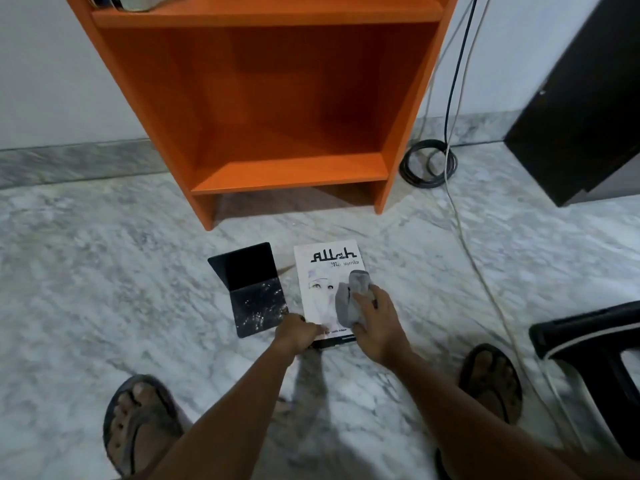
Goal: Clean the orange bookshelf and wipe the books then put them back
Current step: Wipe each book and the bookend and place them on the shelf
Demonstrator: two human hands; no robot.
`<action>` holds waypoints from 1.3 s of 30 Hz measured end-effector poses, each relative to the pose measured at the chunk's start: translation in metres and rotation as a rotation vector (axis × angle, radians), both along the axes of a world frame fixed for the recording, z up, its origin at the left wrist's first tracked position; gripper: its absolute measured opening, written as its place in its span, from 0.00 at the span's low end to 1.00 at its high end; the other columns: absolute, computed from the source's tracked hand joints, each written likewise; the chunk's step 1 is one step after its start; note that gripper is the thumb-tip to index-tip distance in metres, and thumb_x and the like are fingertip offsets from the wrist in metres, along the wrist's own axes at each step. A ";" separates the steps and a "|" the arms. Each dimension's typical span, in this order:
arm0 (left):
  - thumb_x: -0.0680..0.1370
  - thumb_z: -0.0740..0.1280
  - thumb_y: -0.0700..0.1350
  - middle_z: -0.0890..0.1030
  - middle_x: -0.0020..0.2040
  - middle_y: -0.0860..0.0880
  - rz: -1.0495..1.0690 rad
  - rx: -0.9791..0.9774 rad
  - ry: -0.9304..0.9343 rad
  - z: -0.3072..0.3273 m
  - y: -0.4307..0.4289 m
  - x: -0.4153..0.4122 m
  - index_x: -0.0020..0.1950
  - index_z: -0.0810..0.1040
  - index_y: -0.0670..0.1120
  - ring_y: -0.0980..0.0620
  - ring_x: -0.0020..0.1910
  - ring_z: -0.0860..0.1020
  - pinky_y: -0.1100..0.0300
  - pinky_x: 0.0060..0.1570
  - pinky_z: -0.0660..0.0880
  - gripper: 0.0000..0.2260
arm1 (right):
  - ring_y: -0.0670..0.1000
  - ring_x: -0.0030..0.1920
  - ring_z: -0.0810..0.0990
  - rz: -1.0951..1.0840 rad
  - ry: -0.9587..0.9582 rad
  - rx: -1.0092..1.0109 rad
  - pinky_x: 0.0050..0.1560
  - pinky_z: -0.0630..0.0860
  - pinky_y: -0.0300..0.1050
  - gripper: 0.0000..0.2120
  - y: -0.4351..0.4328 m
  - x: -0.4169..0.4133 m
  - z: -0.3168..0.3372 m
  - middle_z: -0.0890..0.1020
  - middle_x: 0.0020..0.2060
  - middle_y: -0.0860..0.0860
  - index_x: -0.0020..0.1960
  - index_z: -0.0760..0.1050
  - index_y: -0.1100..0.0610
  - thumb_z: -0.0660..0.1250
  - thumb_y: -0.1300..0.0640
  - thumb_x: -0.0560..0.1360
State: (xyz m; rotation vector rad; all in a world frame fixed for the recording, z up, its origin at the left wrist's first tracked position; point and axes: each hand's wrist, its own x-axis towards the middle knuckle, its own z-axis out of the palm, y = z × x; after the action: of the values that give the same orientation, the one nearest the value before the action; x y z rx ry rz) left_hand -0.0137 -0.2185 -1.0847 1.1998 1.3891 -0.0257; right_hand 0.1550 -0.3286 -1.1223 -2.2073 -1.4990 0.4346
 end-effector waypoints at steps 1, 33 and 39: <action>0.67 0.80 0.47 0.86 0.51 0.42 0.014 -0.029 -0.046 0.008 -0.001 0.000 0.49 0.82 0.42 0.43 0.51 0.84 0.43 0.54 0.82 0.16 | 0.65 0.65 0.72 -0.010 0.091 0.047 0.65 0.74 0.59 0.31 0.001 0.000 0.002 0.71 0.68 0.64 0.74 0.70 0.59 0.62 0.52 0.72; 0.72 0.68 0.27 0.82 0.63 0.37 -0.254 -0.011 -0.736 0.178 -0.008 -0.035 0.73 0.75 0.51 0.33 0.55 0.82 0.37 0.50 0.78 0.33 | 0.59 0.45 0.83 -0.853 0.496 0.198 0.29 0.78 0.41 0.15 0.085 0.029 0.181 0.80 0.58 0.58 0.65 0.75 0.46 0.53 0.52 0.84; 0.67 0.73 0.32 0.81 0.60 0.31 -0.276 -0.005 -0.696 0.185 0.000 -0.021 0.71 0.77 0.56 0.26 0.58 0.80 0.38 0.53 0.79 0.35 | 0.58 0.74 0.66 -0.293 0.217 0.553 0.72 0.68 0.57 0.17 0.097 0.003 0.195 0.69 0.74 0.54 0.71 0.74 0.51 0.60 0.55 0.83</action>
State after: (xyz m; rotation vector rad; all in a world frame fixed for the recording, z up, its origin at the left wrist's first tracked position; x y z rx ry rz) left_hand -0.0351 -0.2185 -0.8997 1.2290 0.6137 0.1800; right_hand 0.1577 -0.2311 -0.9271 -1.8263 -1.0064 0.1325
